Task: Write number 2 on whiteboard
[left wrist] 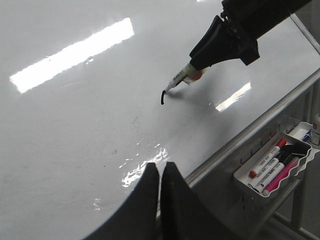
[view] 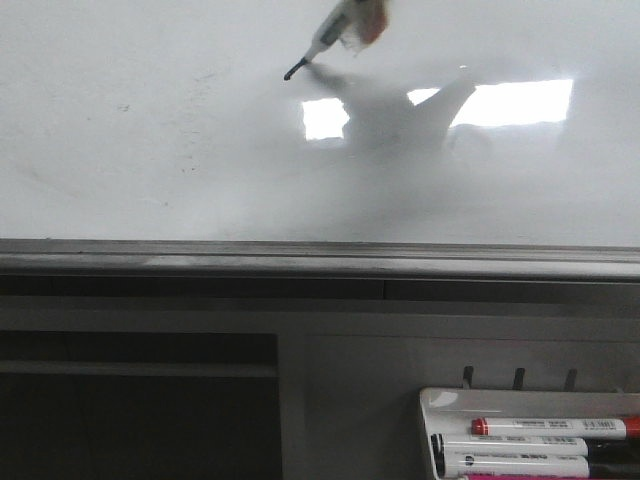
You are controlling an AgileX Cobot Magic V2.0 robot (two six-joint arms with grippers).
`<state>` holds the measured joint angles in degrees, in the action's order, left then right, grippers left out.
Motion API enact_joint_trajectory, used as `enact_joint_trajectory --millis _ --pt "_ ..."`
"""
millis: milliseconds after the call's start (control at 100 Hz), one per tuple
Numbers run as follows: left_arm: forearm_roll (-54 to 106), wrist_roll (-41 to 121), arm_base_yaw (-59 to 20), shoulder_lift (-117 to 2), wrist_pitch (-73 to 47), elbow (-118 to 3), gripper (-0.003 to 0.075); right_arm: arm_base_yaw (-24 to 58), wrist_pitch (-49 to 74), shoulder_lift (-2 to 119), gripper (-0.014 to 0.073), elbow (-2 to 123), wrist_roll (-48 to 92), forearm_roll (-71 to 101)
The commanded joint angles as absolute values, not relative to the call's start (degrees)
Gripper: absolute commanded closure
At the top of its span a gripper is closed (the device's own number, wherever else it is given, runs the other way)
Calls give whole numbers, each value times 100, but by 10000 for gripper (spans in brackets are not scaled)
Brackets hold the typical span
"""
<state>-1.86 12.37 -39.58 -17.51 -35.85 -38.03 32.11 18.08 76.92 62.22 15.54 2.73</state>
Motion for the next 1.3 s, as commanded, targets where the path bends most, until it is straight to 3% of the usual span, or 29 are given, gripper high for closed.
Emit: enact_joint_trajectory --millis 0,320,570,780,980,1290 --pt "-130 1184 -3955 -1808 -3092 -3943 741 2759 1988 7496 654 6390 1586 -299" --pt "-44 1184 -3955 -1808 -3082 -3943 741 2592 3245 6716 654 6111 1586 -222" --pt "0 1184 -3955 -1808 -2895 -3943 741 3370 2136 6956 654 5295 1586 446" --pt "0 1184 -3955 -1808 -2895 -3943 741 3654 1799 7523 654 5410 1547 498" --pt "36 1184 -3955 -1808 -2895 -3943 741 3347 2188 7309 654 5411 1536 486" --pt "130 1184 -3955 -1808 -2917 -3943 741 2175 3683 6080 654 5388 1536 245"
